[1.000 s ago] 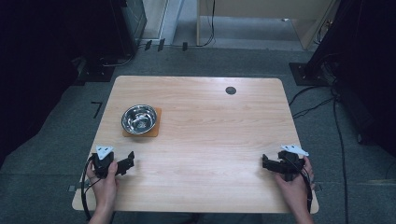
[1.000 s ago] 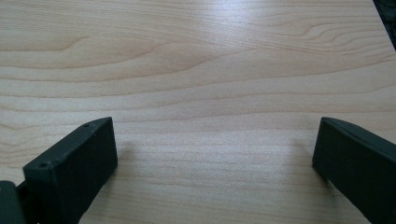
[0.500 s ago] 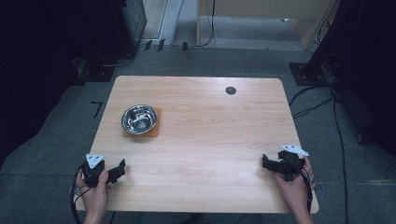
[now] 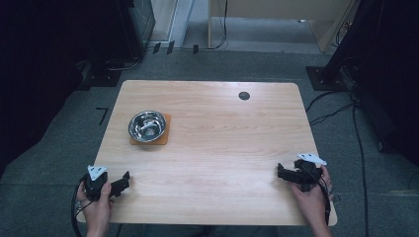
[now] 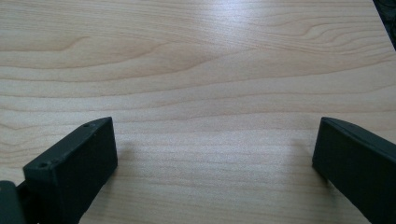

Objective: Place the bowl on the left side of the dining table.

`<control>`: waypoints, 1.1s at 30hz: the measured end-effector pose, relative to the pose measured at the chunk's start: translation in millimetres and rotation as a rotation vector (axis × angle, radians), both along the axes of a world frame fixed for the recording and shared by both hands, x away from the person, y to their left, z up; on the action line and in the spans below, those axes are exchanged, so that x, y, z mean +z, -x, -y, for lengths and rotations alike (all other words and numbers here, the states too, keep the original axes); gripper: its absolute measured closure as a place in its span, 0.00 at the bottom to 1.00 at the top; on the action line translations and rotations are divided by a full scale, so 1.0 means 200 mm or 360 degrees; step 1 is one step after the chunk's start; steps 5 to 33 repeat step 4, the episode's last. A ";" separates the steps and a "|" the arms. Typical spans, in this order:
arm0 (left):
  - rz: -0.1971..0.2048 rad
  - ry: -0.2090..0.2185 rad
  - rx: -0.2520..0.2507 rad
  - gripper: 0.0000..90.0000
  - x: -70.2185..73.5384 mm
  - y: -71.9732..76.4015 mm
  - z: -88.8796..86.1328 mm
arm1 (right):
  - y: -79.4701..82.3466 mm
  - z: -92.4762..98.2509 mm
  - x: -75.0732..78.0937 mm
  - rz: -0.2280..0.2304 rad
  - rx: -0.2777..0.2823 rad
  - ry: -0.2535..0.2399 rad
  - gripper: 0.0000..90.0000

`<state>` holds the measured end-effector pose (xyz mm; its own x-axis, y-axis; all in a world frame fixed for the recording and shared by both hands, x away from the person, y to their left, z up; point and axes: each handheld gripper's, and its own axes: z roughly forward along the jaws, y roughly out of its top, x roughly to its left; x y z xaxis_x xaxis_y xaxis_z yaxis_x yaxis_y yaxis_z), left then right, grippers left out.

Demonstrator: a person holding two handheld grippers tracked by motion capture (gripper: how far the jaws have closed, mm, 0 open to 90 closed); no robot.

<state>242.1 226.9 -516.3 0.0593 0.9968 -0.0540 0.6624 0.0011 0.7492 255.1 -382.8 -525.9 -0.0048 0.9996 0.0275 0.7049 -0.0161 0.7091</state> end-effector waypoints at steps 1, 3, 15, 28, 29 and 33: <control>-0.0001 -0.0001 -0.0001 0.11 0.00 0.00 0.00 | 0.00 0.00 0.00 0.0000 0.0000 0.0000 0.00; -0.0009 0.0000 -0.0002 0.11 0.00 0.00 0.00 | 0.00 0.00 0.00 0.0000 0.0000 0.0000 0.00; -0.0012 0.0004 -0.0003 0.11 0.00 0.00 0.00 | 0.00 0.00 0.00 0.0000 0.0000 0.0000 0.00; -0.0012 0.0004 -0.0003 0.11 0.00 0.00 0.00 | 0.00 0.00 0.00 0.0000 0.0000 0.0000 0.00; -0.0012 0.0004 -0.0003 0.11 0.00 0.00 0.00 | 0.00 0.00 0.00 0.0000 0.0000 0.0000 0.00; -0.0012 0.0004 -0.0003 0.11 0.00 0.00 0.00 | 0.00 0.00 0.00 0.0000 0.0000 0.0000 0.00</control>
